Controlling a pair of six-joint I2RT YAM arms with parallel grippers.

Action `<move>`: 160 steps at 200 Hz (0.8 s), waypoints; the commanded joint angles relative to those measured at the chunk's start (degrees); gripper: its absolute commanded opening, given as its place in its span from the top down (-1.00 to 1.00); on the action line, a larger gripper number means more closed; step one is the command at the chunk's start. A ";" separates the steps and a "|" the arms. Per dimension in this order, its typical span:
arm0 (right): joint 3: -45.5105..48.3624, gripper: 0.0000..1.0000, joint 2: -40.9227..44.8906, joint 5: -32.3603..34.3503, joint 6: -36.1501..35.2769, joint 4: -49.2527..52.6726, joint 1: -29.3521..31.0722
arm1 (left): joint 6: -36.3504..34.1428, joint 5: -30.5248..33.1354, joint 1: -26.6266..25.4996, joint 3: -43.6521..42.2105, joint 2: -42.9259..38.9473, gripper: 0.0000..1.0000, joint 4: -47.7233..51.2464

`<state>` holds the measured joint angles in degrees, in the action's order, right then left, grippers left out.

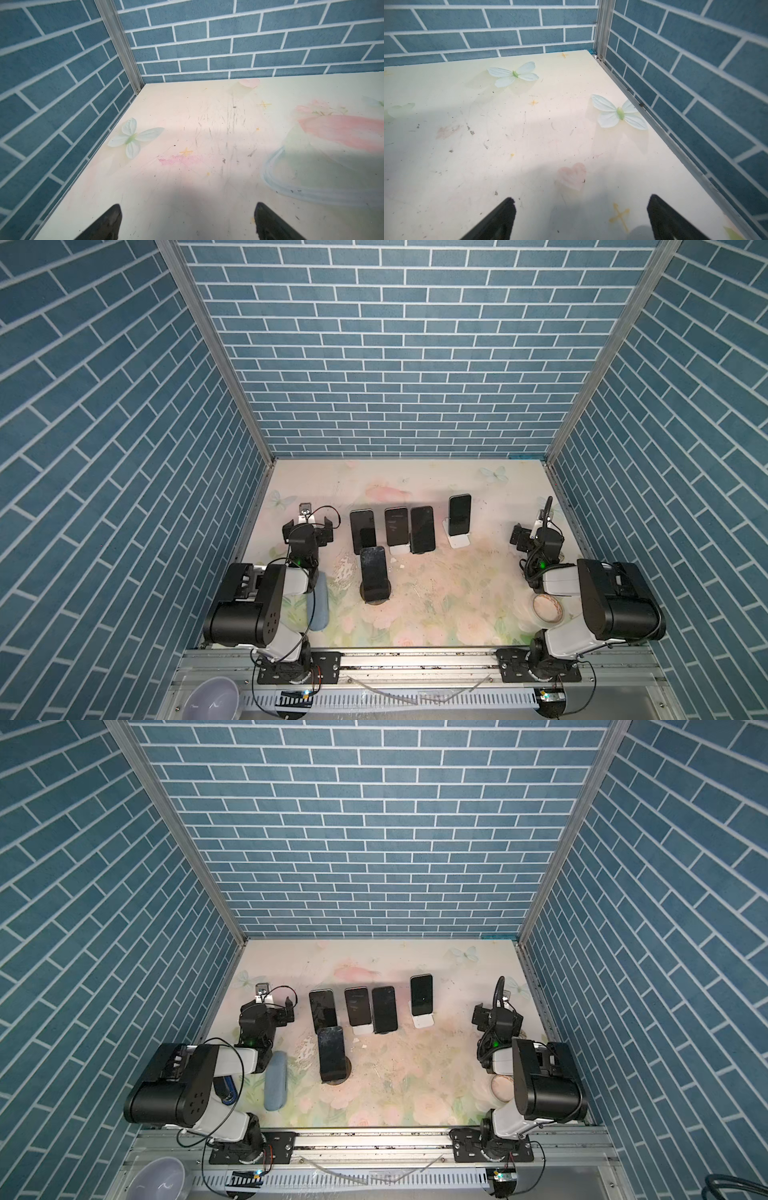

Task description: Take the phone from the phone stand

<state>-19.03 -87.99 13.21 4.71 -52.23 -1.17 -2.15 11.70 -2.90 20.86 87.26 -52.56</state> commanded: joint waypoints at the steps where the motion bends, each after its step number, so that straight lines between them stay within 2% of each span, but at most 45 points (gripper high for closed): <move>1: -1.81 -0.98 -0.30 -0.39 0.48 -0.69 0.11 | -0.31 -0.21 0.35 0.14 0.53 -0.99 0.35; 43: -1.91 -0.98 -0.26 -0.62 0.45 -0.54 0.11 | -0.31 -0.23 0.35 0.14 0.54 -0.99 0.35; 85: -2.65 -0.98 -0.28 -3.78 -0.73 0.82 0.11 | -0.31 -0.27 0.32 0.14 0.53 -0.99 0.35; 160: -2.66 -0.98 -0.39 -3.73 -0.75 0.72 0.11 | -0.31 -0.23 0.31 0.07 0.49 -0.99 0.35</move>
<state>-19.88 -87.99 10.00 4.67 -51.40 -1.17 -2.15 11.70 -2.90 20.86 87.26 -52.53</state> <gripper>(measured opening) 0.992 0.996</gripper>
